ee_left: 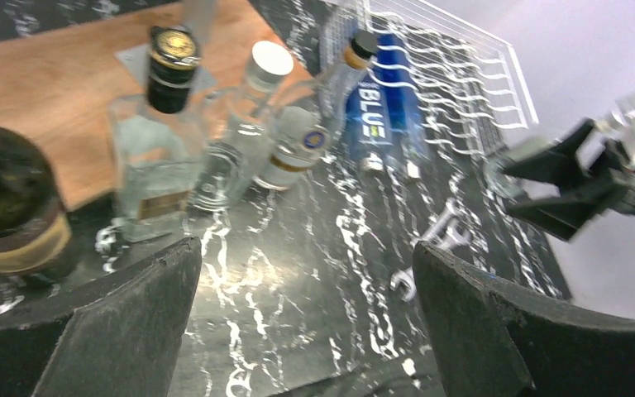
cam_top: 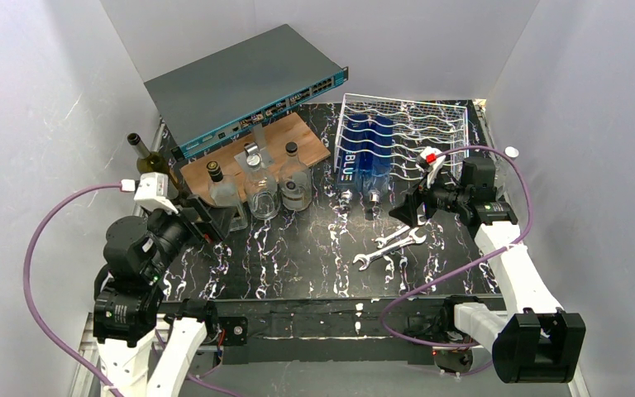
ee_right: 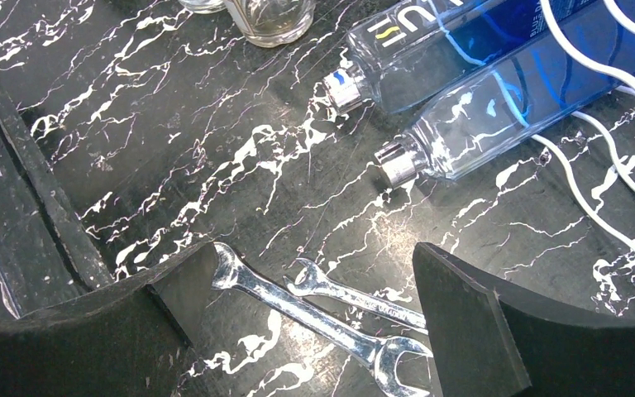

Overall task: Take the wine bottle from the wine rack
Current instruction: Pick up the wine bottle from the wine rack.

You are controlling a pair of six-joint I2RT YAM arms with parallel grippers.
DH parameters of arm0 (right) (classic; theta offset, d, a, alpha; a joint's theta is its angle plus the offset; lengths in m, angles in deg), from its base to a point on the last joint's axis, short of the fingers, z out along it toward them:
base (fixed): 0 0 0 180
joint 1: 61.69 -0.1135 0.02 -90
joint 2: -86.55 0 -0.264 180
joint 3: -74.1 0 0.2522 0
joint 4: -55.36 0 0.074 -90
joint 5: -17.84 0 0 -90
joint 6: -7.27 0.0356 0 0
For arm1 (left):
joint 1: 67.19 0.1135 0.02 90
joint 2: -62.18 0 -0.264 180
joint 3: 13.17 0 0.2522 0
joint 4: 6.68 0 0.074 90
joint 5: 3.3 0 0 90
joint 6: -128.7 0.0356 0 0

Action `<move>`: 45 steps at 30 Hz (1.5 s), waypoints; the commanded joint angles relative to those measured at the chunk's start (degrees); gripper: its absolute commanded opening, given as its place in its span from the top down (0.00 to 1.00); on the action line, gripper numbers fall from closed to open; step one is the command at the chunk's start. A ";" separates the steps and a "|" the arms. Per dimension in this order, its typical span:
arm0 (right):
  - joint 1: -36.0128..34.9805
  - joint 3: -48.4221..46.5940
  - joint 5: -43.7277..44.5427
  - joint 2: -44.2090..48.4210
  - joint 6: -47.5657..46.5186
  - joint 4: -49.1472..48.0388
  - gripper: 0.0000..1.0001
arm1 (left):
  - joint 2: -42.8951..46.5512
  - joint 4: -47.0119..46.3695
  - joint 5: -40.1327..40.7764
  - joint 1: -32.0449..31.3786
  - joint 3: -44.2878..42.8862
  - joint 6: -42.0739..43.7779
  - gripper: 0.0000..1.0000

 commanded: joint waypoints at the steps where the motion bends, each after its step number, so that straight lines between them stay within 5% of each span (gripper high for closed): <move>1: 0.66 -0.05 -1.18 -0.45 -1.14 -0.23 0.02 | -1.41 -2.38 -12.03 -0.61 1.50 -2.14 0.02; 14: 2.23 0.82 -2.34 -2.40 -2.25 -0.58 0.02 | -2.57 -8.29 -17.46 -7.45 8.02 -6.20 0.02; 37: 2.43 1.47 0.81 -6.17 1.69 -4.29 0.02 | -10.12 -16.59 8.00 -38.89 15.01 -9.12 0.02; 45: -7.19 -6.37 12.88 -13.83 1.48 2.72 0.02 | -10.77 -18.68 15.04 -42.92 18.73 -12.64 0.02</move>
